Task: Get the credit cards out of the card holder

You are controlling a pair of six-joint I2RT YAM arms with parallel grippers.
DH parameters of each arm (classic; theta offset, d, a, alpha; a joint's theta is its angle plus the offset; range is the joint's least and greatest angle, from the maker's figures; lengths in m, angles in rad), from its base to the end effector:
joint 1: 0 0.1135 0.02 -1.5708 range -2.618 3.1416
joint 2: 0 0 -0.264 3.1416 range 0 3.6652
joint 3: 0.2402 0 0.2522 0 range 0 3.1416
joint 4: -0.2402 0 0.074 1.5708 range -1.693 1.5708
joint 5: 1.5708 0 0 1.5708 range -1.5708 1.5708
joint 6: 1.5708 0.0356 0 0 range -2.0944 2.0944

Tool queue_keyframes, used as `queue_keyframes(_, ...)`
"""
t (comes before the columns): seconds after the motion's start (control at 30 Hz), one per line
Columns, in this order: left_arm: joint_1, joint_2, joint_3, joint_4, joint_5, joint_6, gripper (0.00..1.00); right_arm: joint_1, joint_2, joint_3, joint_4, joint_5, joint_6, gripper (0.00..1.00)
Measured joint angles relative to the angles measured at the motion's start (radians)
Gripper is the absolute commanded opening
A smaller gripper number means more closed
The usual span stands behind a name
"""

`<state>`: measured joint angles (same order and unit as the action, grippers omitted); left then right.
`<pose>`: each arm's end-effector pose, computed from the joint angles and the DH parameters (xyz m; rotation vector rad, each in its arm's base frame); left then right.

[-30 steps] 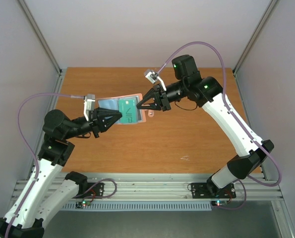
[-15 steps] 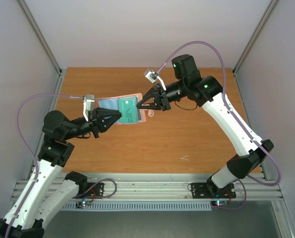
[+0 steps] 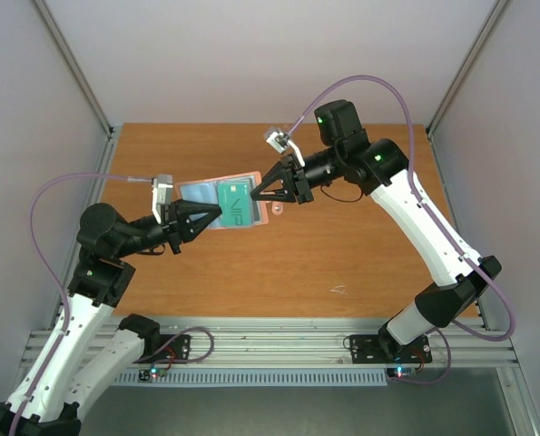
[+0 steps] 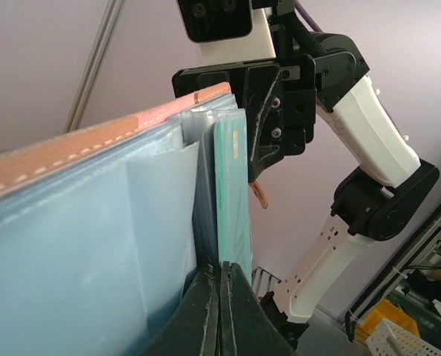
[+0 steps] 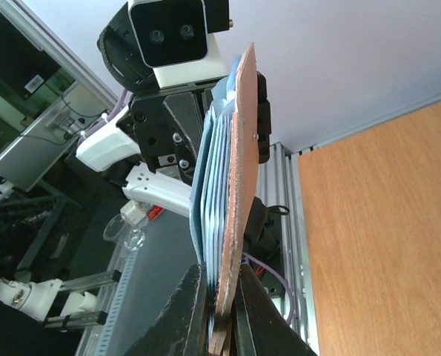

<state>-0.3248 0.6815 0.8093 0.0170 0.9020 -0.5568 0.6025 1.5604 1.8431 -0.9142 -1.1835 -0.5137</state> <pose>0.1288 -0.0729 0.3844 0.6288 1.5103 -1.3295 0.2337 0.2008 0.4518 -1.5675 1.2779 1.3283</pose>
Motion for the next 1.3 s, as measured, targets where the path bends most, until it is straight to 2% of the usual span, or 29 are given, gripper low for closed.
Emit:
queue_keyframes(0.67, 0.006, -0.002, -0.012, 0.005, 0.0, -0.005, 0.0, -0.018, 0.0, 0.006, -0.048, 0.011, -0.03, 0.01)
queue_keyframes(0.77, 0.006, 0.001, -0.018, 0.022, 0.007, -0.013, 0.07, -0.011, 0.0, 0.021, -0.051, 0.016, -0.03, 0.01)
queue_keyframes(0.93, 0.006, 0.007, -0.021, 0.048, 0.011, -0.02, 0.09, -0.008, 0.004, 0.034, -0.055, 0.016, -0.03, 0.01)
queue_keyframes(1.07, 0.006, 0.018, -0.025, 0.066, 0.012, -0.025, 0.09, -0.005, 0.017, 0.042, -0.055, 0.016, -0.03, 0.01)
queue_keyframes(1.13, 0.006, 0.025, -0.027, 0.075, 0.014, -0.035, 0.01, -0.001, 0.029, 0.049, -0.055, 0.016, -0.03, 0.01)
queue_keyframes(1.3, 0.01, 0.032, -0.032, 0.09, 0.024, -0.054, 0.0, 0.0, 0.038, 0.05, -0.056, 0.015, -0.038, 0.01)
